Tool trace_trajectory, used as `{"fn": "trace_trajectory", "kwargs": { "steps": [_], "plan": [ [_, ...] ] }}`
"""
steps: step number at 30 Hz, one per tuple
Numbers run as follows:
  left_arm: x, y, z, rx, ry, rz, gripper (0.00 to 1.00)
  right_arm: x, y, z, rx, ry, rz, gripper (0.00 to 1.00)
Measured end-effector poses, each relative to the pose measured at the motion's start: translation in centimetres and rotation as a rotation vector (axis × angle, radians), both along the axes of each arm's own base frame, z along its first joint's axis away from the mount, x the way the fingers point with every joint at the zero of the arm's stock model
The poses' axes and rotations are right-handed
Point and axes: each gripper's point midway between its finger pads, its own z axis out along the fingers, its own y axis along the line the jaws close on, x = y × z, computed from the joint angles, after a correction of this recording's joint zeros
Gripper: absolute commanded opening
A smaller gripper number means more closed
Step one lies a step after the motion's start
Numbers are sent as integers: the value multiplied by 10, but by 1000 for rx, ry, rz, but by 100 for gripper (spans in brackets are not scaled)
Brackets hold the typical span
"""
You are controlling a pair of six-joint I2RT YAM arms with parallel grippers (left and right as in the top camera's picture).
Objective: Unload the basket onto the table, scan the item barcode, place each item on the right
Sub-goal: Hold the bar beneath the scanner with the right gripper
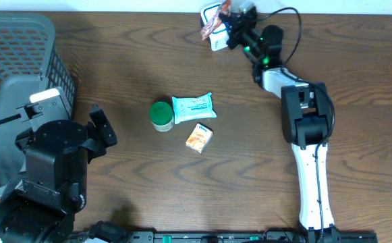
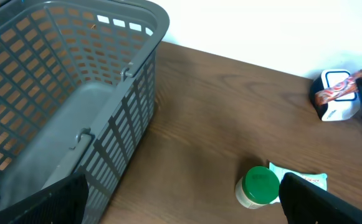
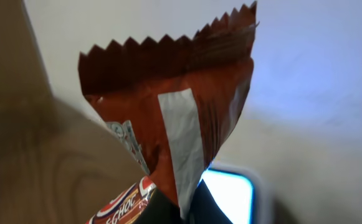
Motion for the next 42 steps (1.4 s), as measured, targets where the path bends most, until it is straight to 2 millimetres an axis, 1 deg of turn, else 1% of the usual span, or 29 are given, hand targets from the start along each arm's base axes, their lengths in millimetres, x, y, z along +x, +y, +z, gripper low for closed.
{"fn": "trace_trajectory", "kwargs": {
  "steps": [3, 6, 8, 17, 19, 25, 30, 33, 37, 40, 42],
  "plan": [
    [0, 0, 0, 0, 0, 0, 98, 5, -18, 5, 14, -11, -27, 1],
    [0, 0, 0, 0, 0, 0, 98, 10, -31, -2, 13, 22, -52, 1],
    [0, 0, 0, 0, 0, 0, 98, 12, -34, -7, 8, 46, -61, 1],
    [0, 0, 0, 0, 0, 0, 98, 13, -28, -29, -61, 93, -74, 1],
    [0, 0, 0, 0, 0, 0, 98, 15, -29, -31, -74, 93, -91, 1],
    [0, 0, 0, 0, 0, 0, 98, 25, -34, -26, -104, 46, -212, 1],
    [0, 0, 0, 0, 0, 0, 98, 26, -21, -8, -95, -39, -280, 1],
    [0, 0, 0, 0, 0, 0, 98, 26, -15, -3, -91, -58, -323, 1],
    [0, 0, 0, 0, 0, 0, 98, 27, -8, -10, -131, -48, -375, 1],
    [0, 0, 0, 0, 0, 0, 98, 29, -11, -20, -173, -27, -399, 1],
    [0, 0, 0, 0, 0, 0, 98, 31, -16, -25, -196, -13, -420, 1]
  ]
}}
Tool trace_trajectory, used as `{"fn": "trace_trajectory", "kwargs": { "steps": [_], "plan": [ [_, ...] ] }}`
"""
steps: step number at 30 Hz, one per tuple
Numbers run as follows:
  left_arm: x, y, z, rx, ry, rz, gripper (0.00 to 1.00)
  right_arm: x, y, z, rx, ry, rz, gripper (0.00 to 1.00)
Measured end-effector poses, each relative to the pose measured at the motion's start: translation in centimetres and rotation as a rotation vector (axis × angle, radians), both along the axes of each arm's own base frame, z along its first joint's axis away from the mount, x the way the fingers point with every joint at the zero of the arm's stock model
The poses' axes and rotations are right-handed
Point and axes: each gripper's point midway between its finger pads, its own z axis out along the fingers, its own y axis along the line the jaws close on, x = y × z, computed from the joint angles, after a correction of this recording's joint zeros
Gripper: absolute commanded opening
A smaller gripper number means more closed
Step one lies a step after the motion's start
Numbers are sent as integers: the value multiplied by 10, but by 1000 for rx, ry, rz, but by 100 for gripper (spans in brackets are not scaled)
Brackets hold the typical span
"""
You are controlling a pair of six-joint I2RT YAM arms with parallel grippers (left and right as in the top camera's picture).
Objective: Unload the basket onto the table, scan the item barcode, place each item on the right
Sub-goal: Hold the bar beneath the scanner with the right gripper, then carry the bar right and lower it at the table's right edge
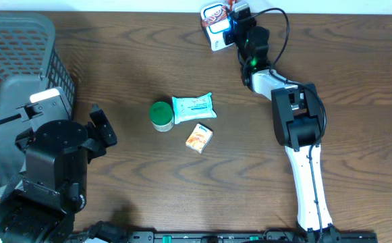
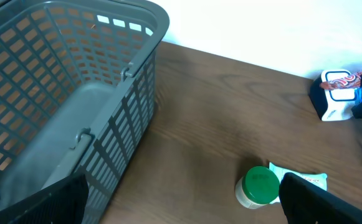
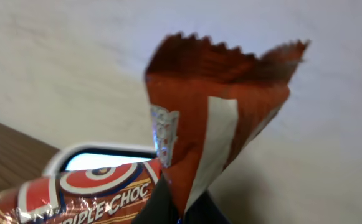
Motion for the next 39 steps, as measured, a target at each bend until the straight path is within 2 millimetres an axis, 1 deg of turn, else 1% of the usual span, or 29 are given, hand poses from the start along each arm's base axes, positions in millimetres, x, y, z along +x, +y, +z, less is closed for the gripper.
{"fn": "trace_trajectory", "kwargs": {
  "steps": [3, 11, 14, 17, 19, 24, 25, 27, 29, 31, 34, 37, 39],
  "plan": [
    [0, 0, 0, 0, 0, 0, 98, 3, -9, -3, -15, 7, -18, 1],
    [0, 0, 0, 0, 0, 0, 98, 9, -44, 4, 9, 0, -4, 1],
    [0, 0, 0, 0, 0, 0, 98, 10, -56, 8, 44, 63, 6, 1],
    [0, 0, 0, 0, 1, 0, 98, 6, -65, 21, 78, 194, 4, 1],
    [0, 0, 0, 0, 0, 0, 98, -1, -68, 40, 88, 260, 0, 1],
    [0, 0, 0, 1, 1, 0, 98, -43, -71, 106, 81, 426, -9, 1],
    [0, 0, -1, 1, 2, 0, 98, -56, -75, 120, 77, 465, -23, 1],
    [0, 0, -1, 1, 2, 0, 98, -78, -82, 133, 64, 534, -57, 1],
    [0, 0, -1, 1, 1, 0, 98, -102, -94, 142, 41, 608, -115, 1],
    [0, 0, -1, 1, 1, 0, 98, -126, -110, 142, 11, 690, -188, 1],
    [0, 0, -1, 1, 2, 0, 98, -159, -137, 127, -48, 831, -297, 1],
    [0, 0, -1, 1, 1, 0, 98, -190, -171, 107, -113, 970, -420, 1],
    [0, 0, -1, 1, 2, 0, 98, -212, -201, 94, -156, 1063, -515, 1]
  ]
}}
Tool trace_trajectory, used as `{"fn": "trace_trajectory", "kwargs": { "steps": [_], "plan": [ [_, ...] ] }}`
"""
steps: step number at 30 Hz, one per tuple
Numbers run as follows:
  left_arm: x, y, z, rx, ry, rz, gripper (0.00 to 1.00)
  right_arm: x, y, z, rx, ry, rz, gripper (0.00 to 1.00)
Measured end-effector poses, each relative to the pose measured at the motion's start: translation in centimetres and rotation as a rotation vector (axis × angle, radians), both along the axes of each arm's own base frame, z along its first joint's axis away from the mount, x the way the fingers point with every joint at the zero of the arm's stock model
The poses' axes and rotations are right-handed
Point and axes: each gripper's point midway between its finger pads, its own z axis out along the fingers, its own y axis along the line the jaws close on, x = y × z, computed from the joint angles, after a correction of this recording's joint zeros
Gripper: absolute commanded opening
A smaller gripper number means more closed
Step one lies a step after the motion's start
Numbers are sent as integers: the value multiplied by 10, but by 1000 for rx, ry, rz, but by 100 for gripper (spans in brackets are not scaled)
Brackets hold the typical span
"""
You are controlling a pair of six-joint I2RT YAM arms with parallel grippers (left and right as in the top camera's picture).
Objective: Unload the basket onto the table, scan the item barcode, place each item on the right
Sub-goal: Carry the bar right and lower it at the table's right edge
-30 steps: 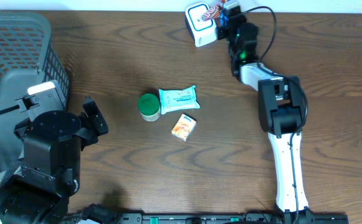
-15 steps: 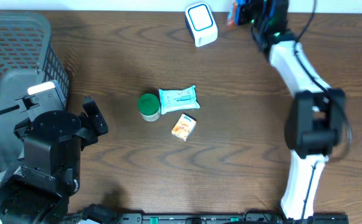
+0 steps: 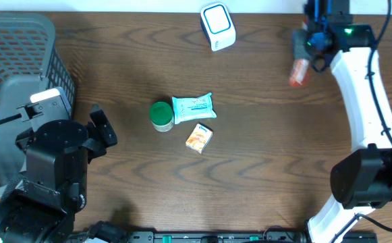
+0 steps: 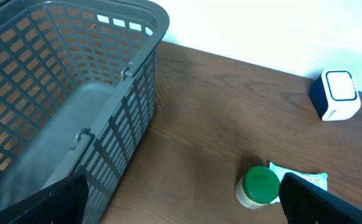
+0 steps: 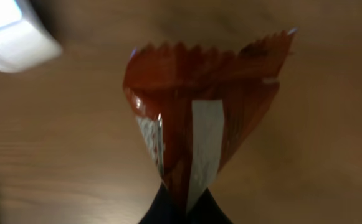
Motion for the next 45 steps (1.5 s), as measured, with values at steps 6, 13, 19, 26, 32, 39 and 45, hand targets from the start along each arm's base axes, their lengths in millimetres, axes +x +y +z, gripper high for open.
{"fn": "trace_trajectory", "kwargs": {
  "steps": [6, 13, 19, 26, 32, 39, 45],
  "plan": [
    [0, 0, 0, 0, 0, 0, 98, -46, -84, -14, -93, 166, -196, 1],
    [0, 0, 0, 0, 0, 0, 98, -75, -173, -29, -108, 191, -410, 1],
    [0, 0, 0, 0, -1, 0, 98, -100, -226, -74, -105, 190, -544, 1],
    [0, 0, 0, 0, 0, 0, 98, -136, -251, -135, -85, 225, -632, 1],
    [0, 0, 0, 0, 0, 0, 98, -149, -254, -161, -80, 222, -652, 1],
    [0, 0, 0, 0, 0, 0, 98, -153, -252, -177, -82, 209, -653, 15],
    [0, 0, 0, 0, 0, 0, 98, -148, -254, -176, -85, 176, -658, 92]
  ]
}}
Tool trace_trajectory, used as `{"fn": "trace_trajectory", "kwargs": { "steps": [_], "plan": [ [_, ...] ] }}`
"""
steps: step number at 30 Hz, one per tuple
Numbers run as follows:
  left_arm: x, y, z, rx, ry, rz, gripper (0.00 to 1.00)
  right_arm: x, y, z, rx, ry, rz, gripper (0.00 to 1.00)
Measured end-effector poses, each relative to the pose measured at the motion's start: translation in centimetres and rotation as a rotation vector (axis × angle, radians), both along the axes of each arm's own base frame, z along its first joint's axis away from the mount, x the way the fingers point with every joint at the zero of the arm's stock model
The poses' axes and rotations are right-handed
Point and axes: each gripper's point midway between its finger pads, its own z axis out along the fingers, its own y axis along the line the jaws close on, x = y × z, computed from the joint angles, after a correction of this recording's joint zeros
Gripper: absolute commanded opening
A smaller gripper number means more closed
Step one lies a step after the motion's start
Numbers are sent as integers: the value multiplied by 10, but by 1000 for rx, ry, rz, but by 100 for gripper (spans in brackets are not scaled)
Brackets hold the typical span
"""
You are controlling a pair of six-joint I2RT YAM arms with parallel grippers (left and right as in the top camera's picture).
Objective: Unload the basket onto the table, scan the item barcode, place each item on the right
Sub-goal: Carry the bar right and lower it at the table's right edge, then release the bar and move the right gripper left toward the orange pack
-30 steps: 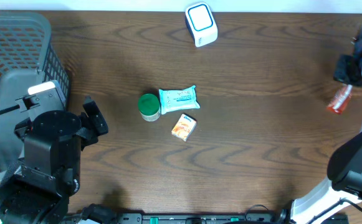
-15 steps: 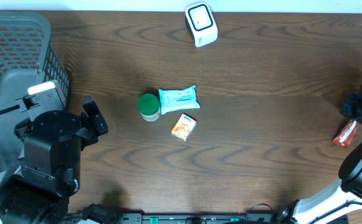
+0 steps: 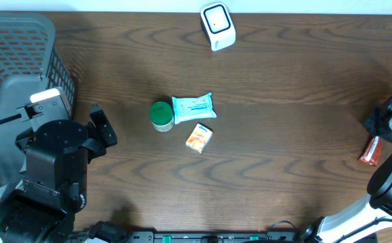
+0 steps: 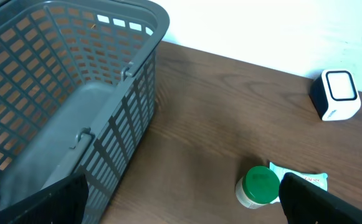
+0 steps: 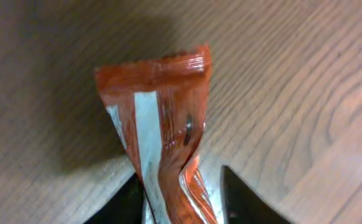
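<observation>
The red-orange snack packet (image 5: pixel 162 143) lies on the wooden table near its right edge (image 3: pixel 370 150). My right gripper (image 5: pixel 181 196) is over its near end, open, one finger on either side of the wrapper; the left finger touches it and the right one stands apart. The white and blue barcode scanner (image 3: pixel 217 25) sits at the back of the table, also visible in the left wrist view (image 4: pixel 338 93). My left gripper (image 4: pixel 181 202) is open and holds nothing, hanging beside the basket.
A grey plastic basket (image 3: pixel 7 40) fills the left side. In the middle of the table lie a green-lidded jar (image 3: pixel 161 115), a teal wipes pack (image 3: pixel 194 106) and a small orange box (image 3: pixel 199 137).
My right gripper has moved from the back right of the table to its right edge. It has opened, and the packet now lies on the table. The left arm has not moved.
My right gripper held the snack packet beside the scanner, then right over its window. After that it held the packet away from the scanner at the back right. Now the packet rests at the table's right edge with the jaws apart.
</observation>
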Motion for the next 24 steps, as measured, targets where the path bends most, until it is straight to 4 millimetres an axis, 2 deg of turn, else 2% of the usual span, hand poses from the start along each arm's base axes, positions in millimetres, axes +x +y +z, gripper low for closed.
{"fn": "trace_trajectory", "kwargs": {
  "steps": [1, 11, 14, 17, 24],
  "plan": [
    [0, 0, 0, 0, 0, 0, 98, 1, -1, 0, -3, -3, 0, 99],
    [0, 0, 0, 0, 0, 0, 98, 9, 2, 1, 16, -40, 15, 99],
    [0, 0, 0, 0, 0, 0, 98, 14, 2, 7, 7, -68, 21, 99],
    [0, 0, 0, 0, 0, 0, 98, 23, 5, 23, -5, -118, 37, 99],
    [0, 0, 0, 0, 0, 0, 98, 46, 20, 77, -25, -280, 104, 99]
  ]
}}
